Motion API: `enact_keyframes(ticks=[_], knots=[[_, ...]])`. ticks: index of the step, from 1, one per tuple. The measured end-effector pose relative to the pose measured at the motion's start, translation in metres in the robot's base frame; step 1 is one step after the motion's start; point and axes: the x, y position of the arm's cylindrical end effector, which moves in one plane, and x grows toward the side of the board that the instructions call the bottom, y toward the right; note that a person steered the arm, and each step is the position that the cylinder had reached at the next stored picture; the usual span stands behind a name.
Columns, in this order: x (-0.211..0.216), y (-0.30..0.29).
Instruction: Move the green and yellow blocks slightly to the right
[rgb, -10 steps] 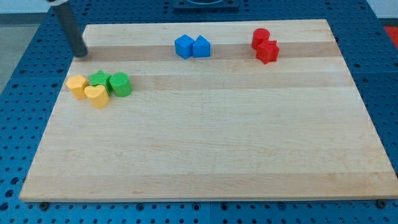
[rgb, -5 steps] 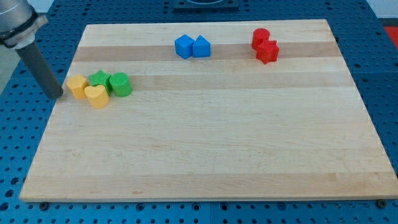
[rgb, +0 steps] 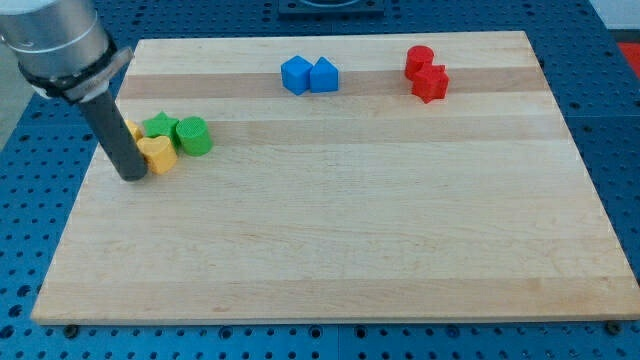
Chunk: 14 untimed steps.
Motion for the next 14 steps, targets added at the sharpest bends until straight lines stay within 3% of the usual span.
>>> enact_keyframes(ticks=[1, 4, 6, 8, 10, 13, 14], knots=[[-0.024, -0.001], [-0.032, -0.06], [-0.087, -0.047], [-0.06, -0.03], [-0.086, -0.045], [-0.001, -0.039], [-0.033, -0.044]])
